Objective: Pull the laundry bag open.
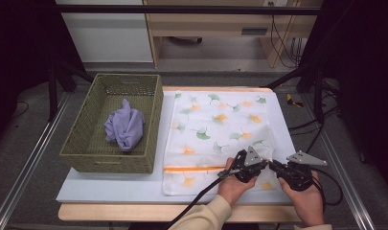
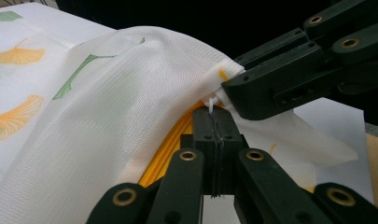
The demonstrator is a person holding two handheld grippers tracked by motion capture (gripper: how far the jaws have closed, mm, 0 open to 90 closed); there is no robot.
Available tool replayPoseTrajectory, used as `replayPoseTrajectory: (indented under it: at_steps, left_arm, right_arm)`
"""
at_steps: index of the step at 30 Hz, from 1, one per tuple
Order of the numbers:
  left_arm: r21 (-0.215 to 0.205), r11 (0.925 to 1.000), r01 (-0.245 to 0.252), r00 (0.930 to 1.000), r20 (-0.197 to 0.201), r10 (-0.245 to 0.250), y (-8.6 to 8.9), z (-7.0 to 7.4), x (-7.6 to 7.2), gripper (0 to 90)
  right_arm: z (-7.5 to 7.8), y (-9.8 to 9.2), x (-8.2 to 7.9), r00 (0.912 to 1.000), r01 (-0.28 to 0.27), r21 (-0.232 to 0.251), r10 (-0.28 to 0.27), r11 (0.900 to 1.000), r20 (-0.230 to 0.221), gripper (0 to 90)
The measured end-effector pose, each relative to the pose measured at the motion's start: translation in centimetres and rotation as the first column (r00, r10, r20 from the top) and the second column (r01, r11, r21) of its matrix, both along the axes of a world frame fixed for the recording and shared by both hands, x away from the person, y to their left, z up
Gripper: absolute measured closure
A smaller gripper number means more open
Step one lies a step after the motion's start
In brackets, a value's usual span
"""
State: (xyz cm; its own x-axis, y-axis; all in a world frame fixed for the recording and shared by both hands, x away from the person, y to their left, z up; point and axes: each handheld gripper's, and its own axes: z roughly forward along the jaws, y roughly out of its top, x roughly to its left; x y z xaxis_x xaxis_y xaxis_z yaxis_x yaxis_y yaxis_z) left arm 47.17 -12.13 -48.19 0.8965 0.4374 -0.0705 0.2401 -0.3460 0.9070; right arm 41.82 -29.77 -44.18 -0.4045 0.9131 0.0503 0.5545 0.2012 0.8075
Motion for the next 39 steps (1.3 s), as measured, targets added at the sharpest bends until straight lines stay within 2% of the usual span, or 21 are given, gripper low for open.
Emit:
replayPoseTrajectory:
  at_steps: [9, 14, 17, 19, 22, 24, 27, 39]
  left_arm:
    - [0.002, 0.9997, -0.024, 0.9997, -0.002, 0.024, 0.1, 0.3, -0.3, 89.6]
    - [0.041, 0.9962, -0.077, 0.997, -0.009, 0.077, 0.1, 0.7, -0.8, 89.7]
    - [0.048, 0.9952, -0.086, 0.996, -0.021, 0.087, 0.1, 0.9, -0.9, 89.8]
    - [0.061, 0.9943, -0.087, 0.996, -0.014, 0.088, 0.1, 1.0, -0.9, 89.8]
    - [0.073, 0.9914, -0.109, 0.9931, -0.037, 0.112, 0.3, 0.8, -0.7, 89.8]
    - [0.072, 0.9906, -0.116, 0.9917, -0.047, 0.12, 0.6, 0.6, -0.5, 89.8]
    - [0.089, 0.9897, -0.112, 0.993, -0.026, 0.115, 0.7, 0.5, -0.8, 89.8]
    - [0.079, 0.9881, -0.132, 0.989, -0.057, 0.136, 0.6, 0.5, -0.8, 89.8]
  right_arm:
    - [0.4, 0.3, -0.2, 1.0, -0.002, -0.023, 0.002, 1.0, 0.004, 85.6]
    - [0.4, 0.5, -0.1, 1.0, -0.007, -0.04, 0.008, 0.999, 0.006, 85.9]
    - [0.5, 0.6, -0.1, 0.9999, -0.014, -0.051, 0.014, 0.999, 0.009, 86.0]
    - [0.6, 0.7, -0.1, 0.9999, -0.011, -0.051, 0.011, 0.999, 0.007, 86.0]
    - [0.6, 0.7, -0.2, 0.9999, -0.008, -0.076, 0.009, 0.997, 0.014, 86.2]
    - [0.7, 0.6, -0.2, 0.9999, -0.001, -0.068, 0.002, 0.998, 0.012, 86.2]
    - [0.6, 0.5, -0.2, 1.0, -0.001, -0.064, 0.001, 0.998, 0.006, 86.2]
    - [0.5, 0.3, -0.2, 0.9999, 0.004, -0.063, -0.004, 0.998, 0.009, 86.1]
